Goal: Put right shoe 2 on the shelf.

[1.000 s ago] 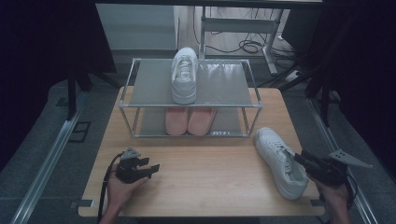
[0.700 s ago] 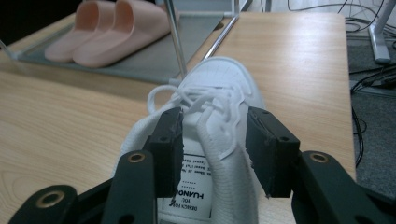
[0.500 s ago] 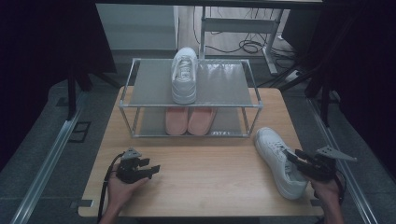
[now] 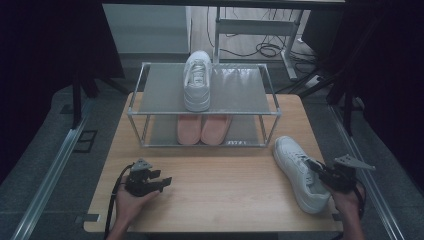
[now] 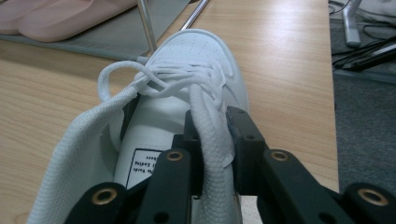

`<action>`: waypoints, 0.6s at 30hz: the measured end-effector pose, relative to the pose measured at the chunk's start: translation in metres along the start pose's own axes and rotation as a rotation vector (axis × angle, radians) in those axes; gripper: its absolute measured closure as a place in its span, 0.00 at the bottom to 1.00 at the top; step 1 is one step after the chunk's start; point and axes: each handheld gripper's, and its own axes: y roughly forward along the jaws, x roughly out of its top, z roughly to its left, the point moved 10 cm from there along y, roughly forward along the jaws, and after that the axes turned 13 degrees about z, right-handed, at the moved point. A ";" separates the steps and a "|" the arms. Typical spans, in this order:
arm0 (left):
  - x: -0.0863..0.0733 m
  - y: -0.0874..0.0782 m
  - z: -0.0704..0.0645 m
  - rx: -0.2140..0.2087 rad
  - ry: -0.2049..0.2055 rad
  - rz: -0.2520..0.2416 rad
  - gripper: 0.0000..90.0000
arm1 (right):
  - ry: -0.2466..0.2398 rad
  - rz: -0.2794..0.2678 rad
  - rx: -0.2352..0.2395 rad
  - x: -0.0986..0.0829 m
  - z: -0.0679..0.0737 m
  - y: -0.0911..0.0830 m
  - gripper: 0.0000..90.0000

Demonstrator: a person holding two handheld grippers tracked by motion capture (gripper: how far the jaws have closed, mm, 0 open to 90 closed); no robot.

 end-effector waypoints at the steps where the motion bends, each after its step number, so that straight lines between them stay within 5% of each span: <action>1: 0.000 0.000 0.000 0.001 -0.001 0.000 0.46 | 0.000 -0.004 -0.003 0.000 0.000 0.000 0.90; 7: 0.001 -0.002 -0.002 -0.032 -0.010 -0.011 0.46 | 0.049 -0.030 0.006 0.001 0.002 -0.001 0.91; 18: 0.001 -0.001 -0.001 -0.020 -0.016 -0.006 0.46 | 0.100 -0.146 0.084 0.009 0.021 -0.027 0.91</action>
